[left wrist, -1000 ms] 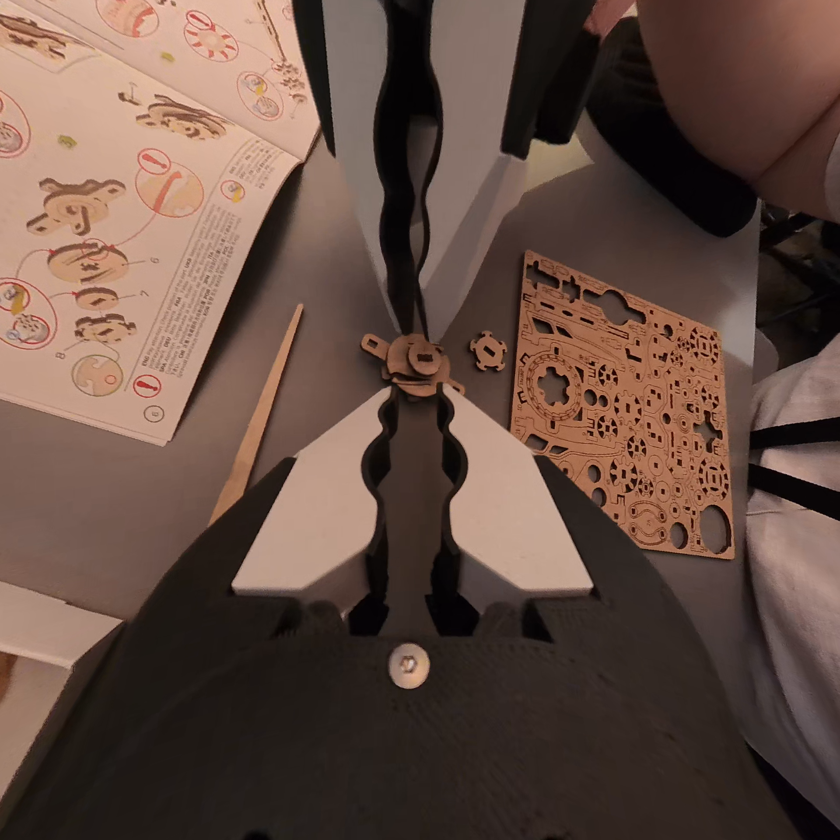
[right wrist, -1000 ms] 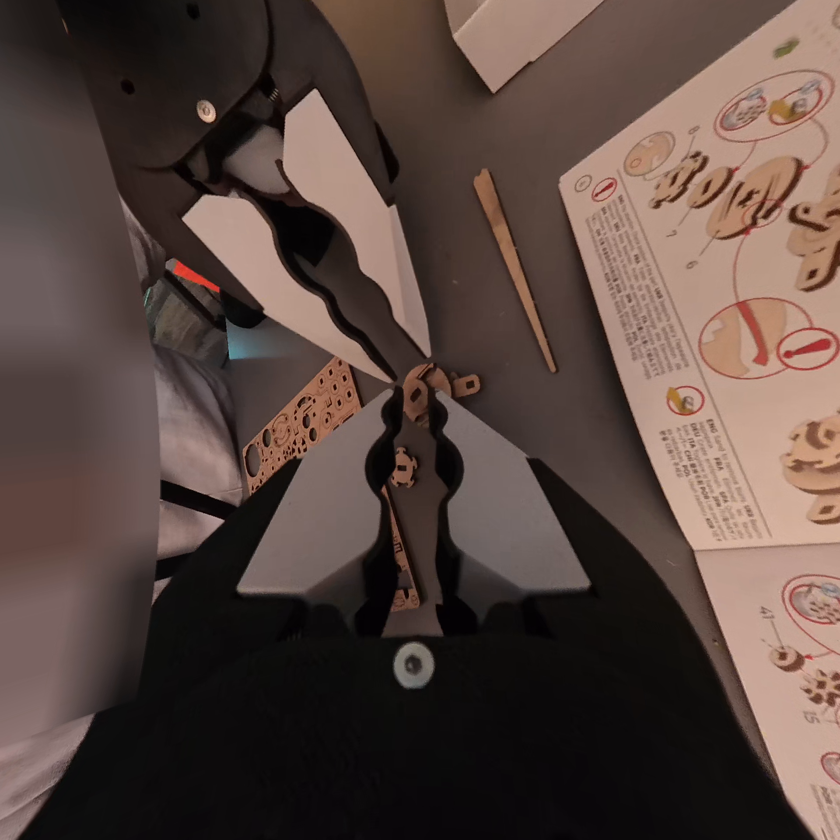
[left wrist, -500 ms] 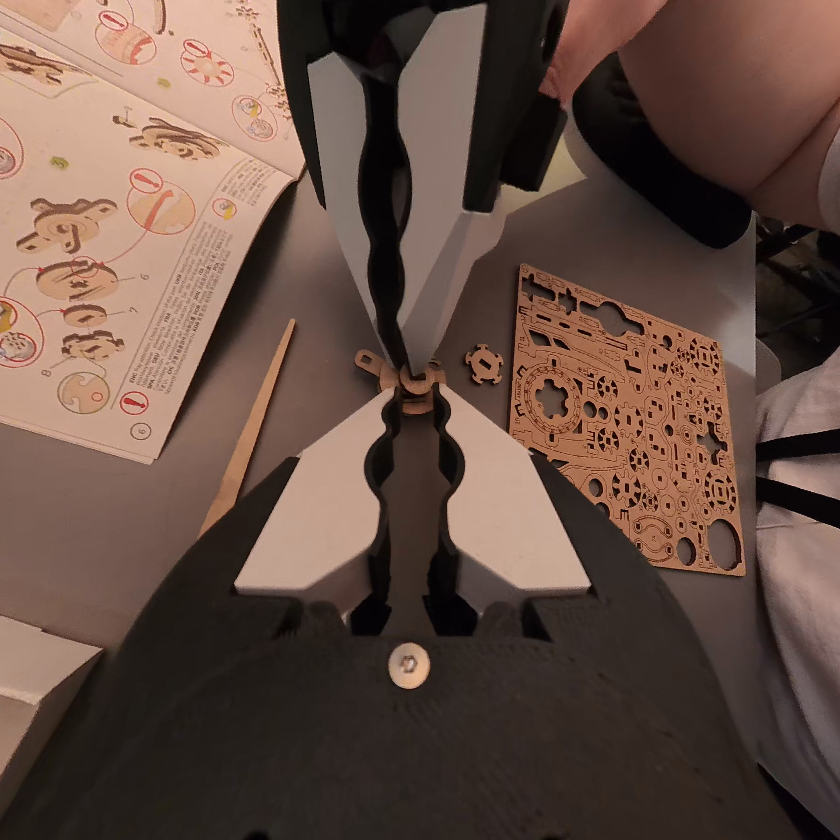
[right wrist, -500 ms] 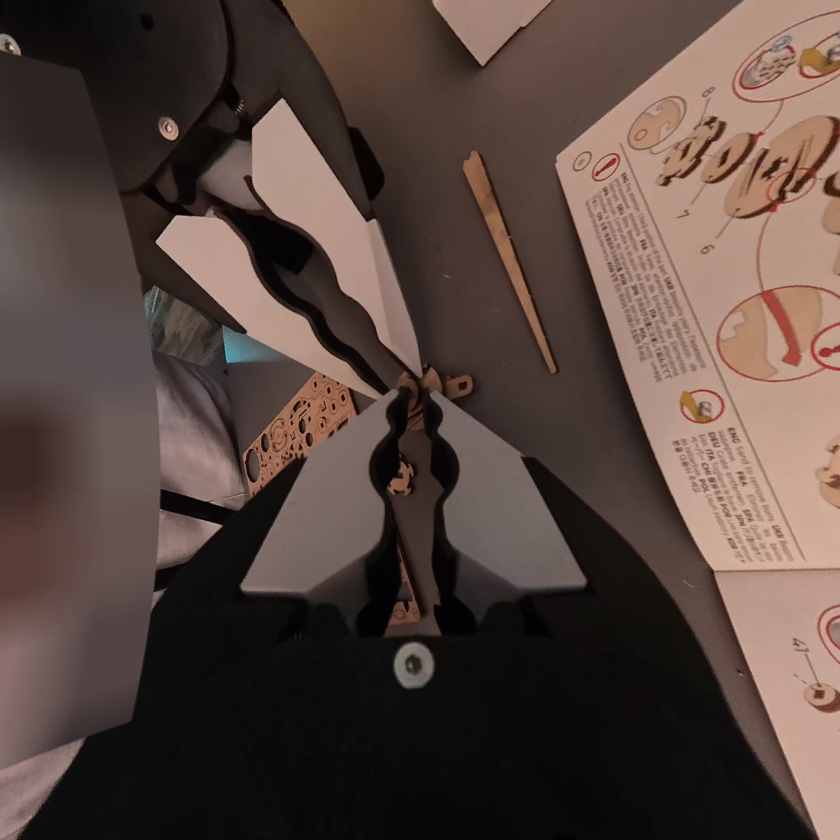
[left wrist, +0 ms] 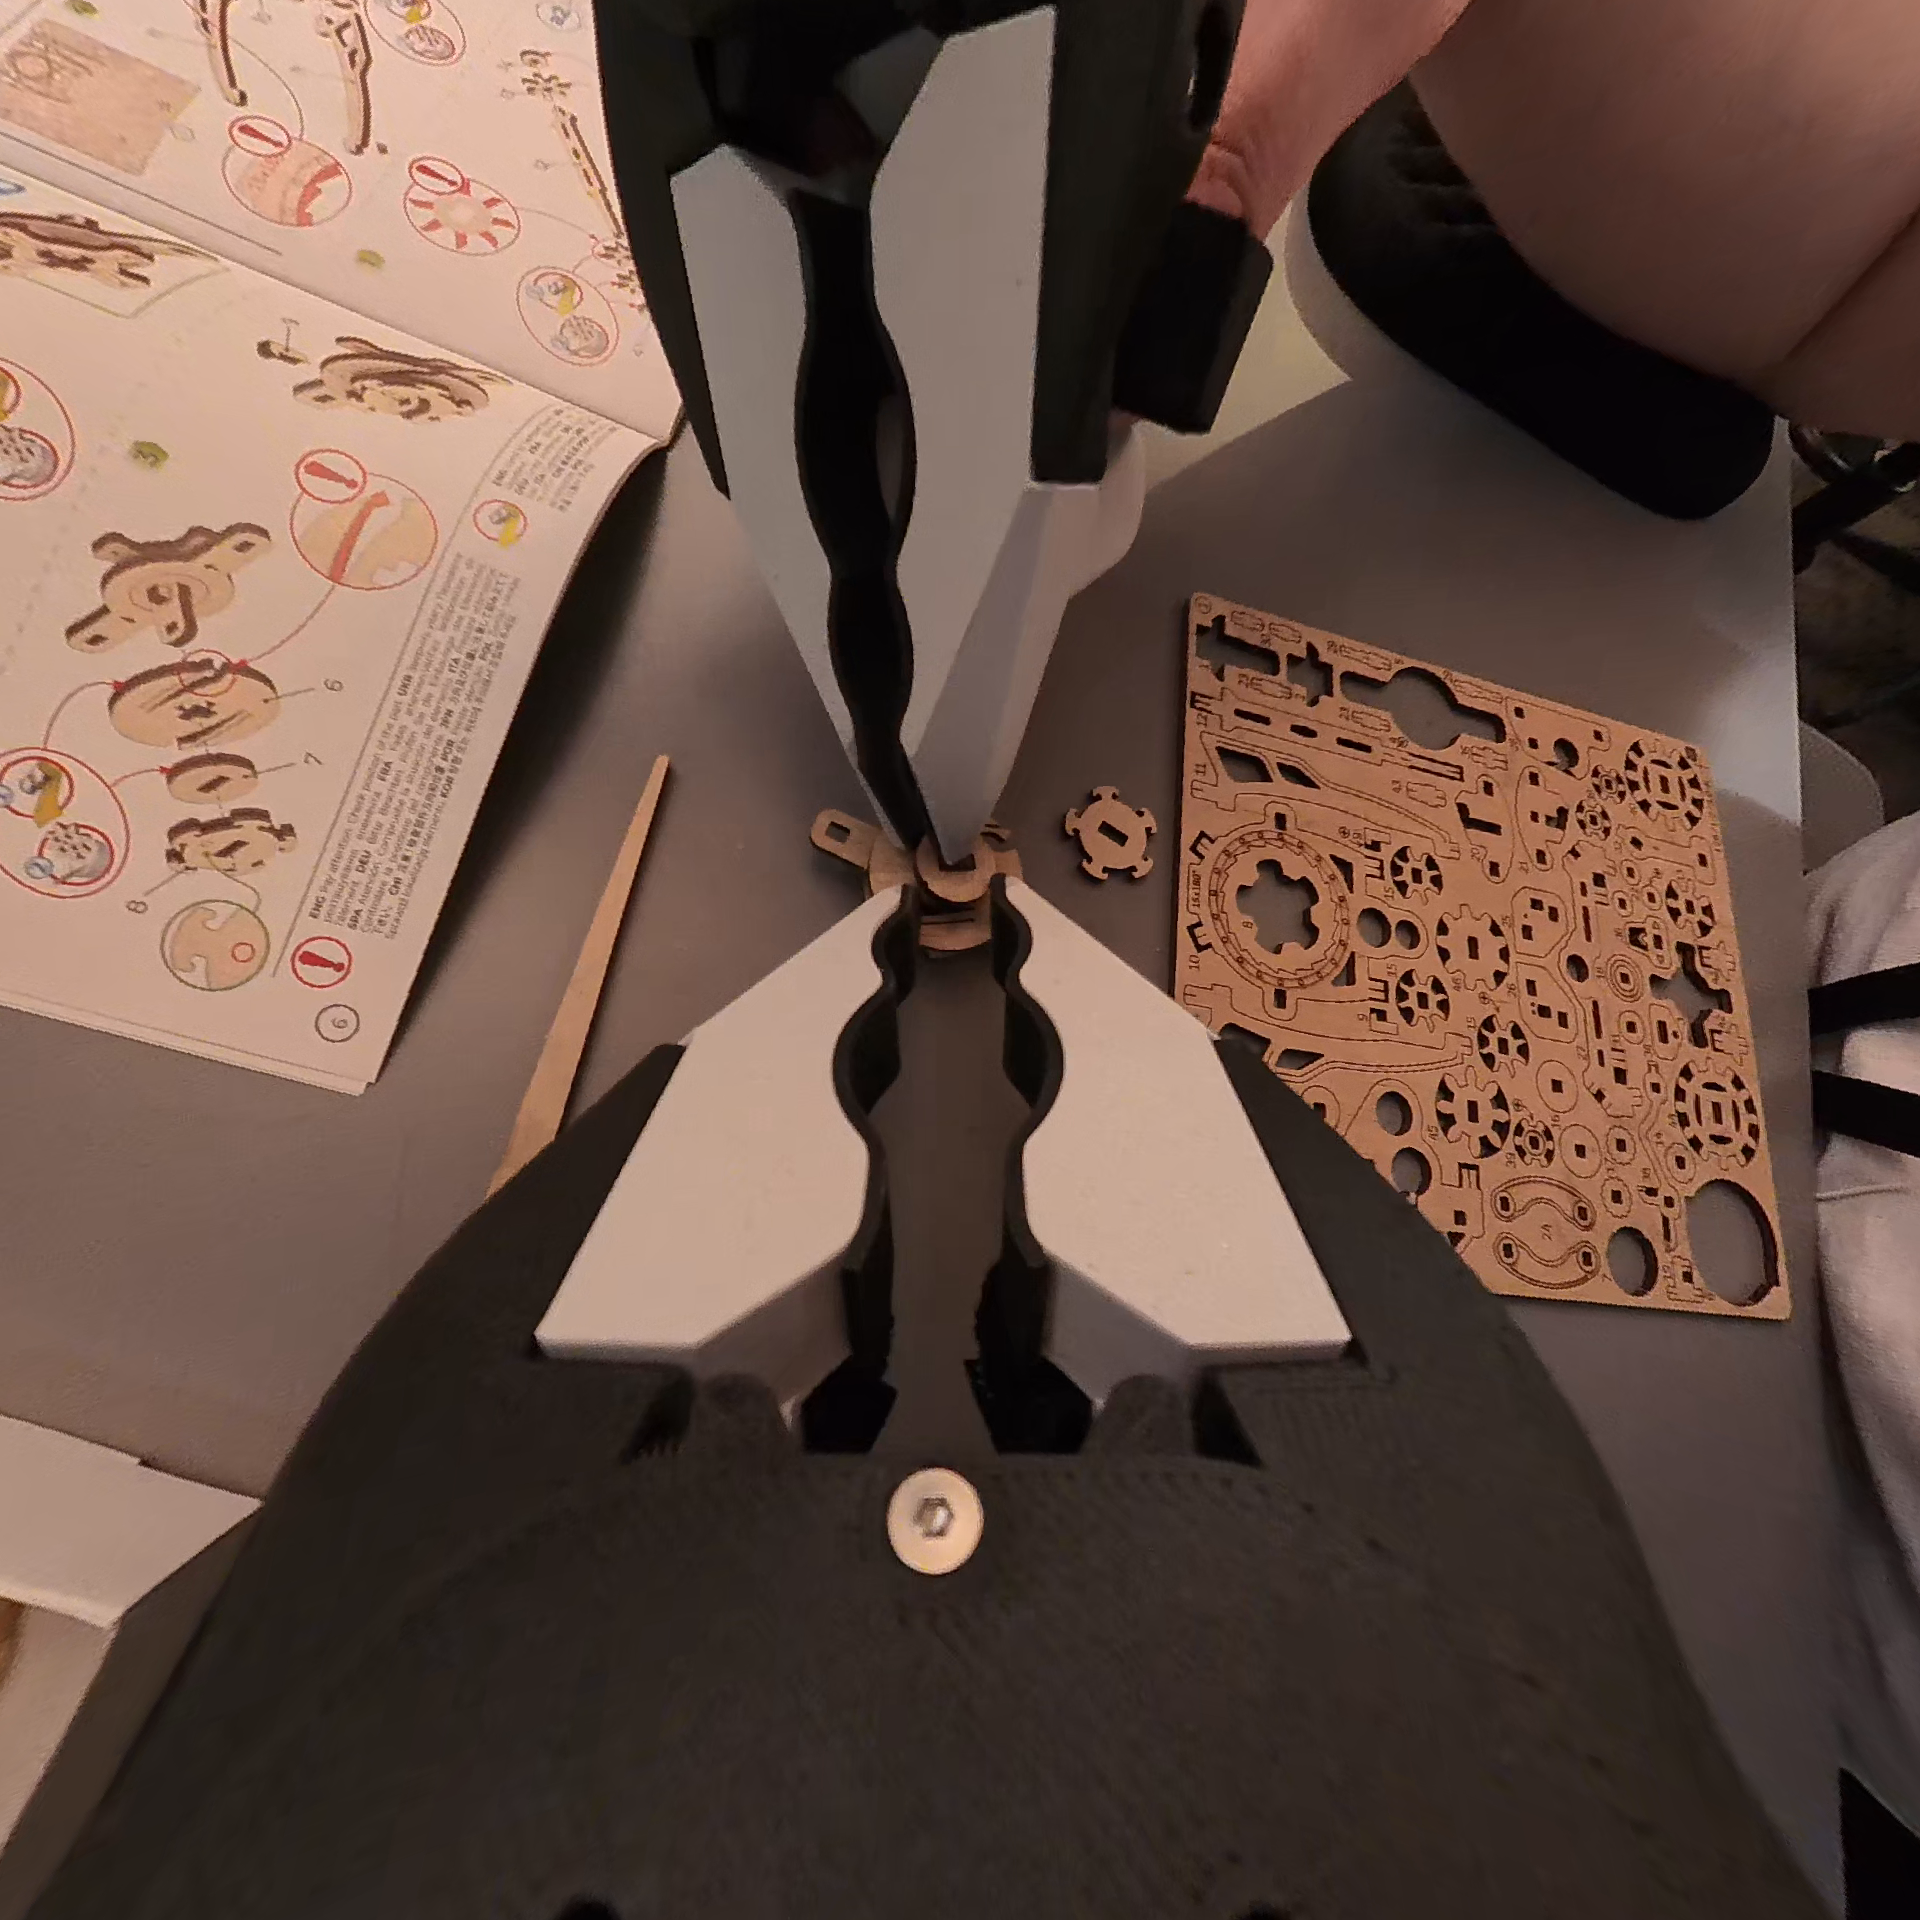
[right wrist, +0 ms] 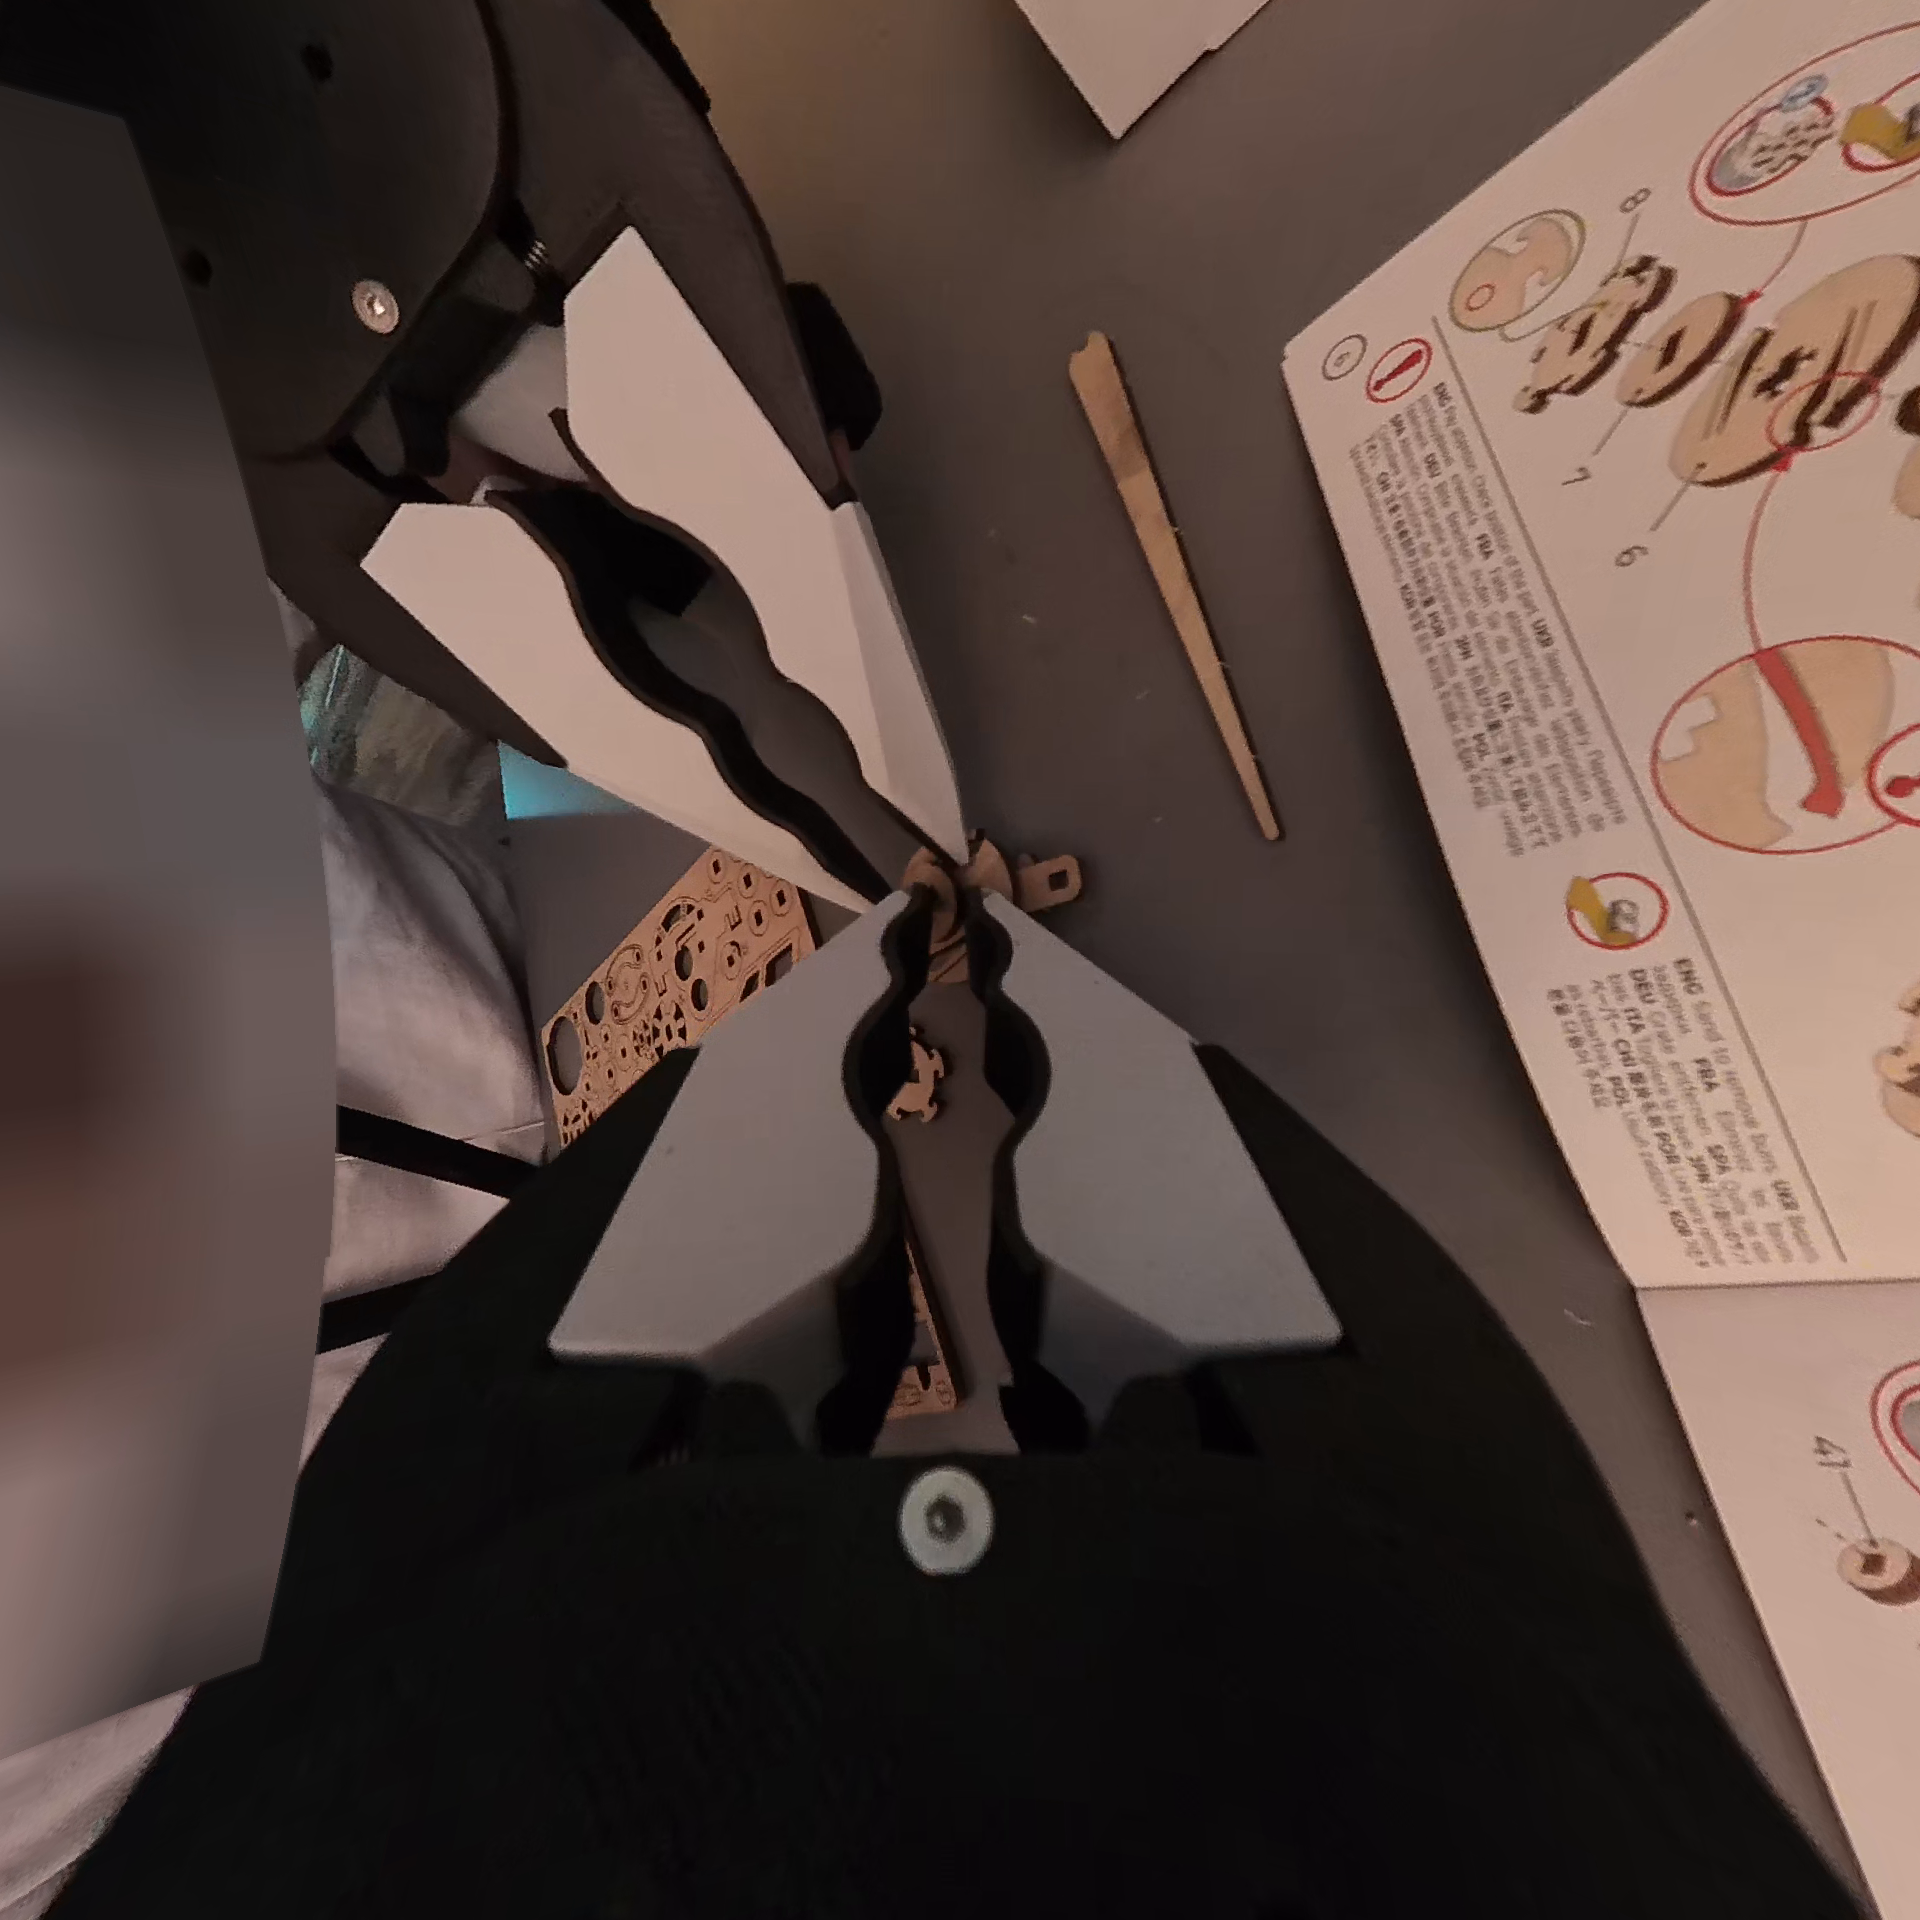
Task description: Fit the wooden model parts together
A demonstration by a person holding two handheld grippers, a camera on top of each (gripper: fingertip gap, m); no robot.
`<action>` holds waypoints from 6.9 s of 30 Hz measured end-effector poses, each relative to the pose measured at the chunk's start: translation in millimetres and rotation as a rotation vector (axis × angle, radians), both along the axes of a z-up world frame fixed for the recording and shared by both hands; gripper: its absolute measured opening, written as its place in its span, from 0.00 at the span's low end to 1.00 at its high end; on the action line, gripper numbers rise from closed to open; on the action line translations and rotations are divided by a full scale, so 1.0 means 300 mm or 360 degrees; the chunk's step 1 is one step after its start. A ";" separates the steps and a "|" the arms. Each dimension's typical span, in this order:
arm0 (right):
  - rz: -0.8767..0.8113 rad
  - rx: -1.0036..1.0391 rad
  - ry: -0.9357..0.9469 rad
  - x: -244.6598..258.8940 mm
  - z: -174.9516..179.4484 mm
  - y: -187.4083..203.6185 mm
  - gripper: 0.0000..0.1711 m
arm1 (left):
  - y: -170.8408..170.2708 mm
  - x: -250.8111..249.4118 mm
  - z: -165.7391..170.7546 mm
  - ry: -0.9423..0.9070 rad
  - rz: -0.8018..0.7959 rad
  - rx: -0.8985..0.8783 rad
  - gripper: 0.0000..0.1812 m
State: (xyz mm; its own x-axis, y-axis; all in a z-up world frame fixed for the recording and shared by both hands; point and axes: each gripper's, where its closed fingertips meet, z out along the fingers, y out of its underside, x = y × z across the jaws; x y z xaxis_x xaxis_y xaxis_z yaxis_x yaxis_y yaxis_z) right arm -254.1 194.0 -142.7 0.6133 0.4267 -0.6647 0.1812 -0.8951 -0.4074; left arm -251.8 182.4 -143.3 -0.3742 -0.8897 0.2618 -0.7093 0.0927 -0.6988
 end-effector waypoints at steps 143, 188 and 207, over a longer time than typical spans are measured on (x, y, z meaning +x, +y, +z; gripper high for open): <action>-0.0093 0.0433 -0.0630 -0.012 0.009 -0.046 0.03 | -0.044 -0.007 0.024 0.0219 0.0205 -0.1020 0.00; 0.0417 0.1003 -0.0513 -0.026 -0.021 -0.036 0.14 | 0.035 -0.085 -0.026 0.0426 0.0031 -0.0483 0.12; 0.0393 0.1115 -0.0363 -0.048 0.021 -0.024 0.11 | 0.044 -0.025 -0.017 0.0217 0.0124 -0.0351 0.18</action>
State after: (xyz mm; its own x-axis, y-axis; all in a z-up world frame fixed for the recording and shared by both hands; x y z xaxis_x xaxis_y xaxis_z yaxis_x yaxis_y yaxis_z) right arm -268.4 186.8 -136.3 0.5351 0.8428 -0.0581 0.4890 -0.3651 -0.7922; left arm -259.4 195.6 -148.5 -0.2548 -0.8302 0.4957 -0.7974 -0.1096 -0.5934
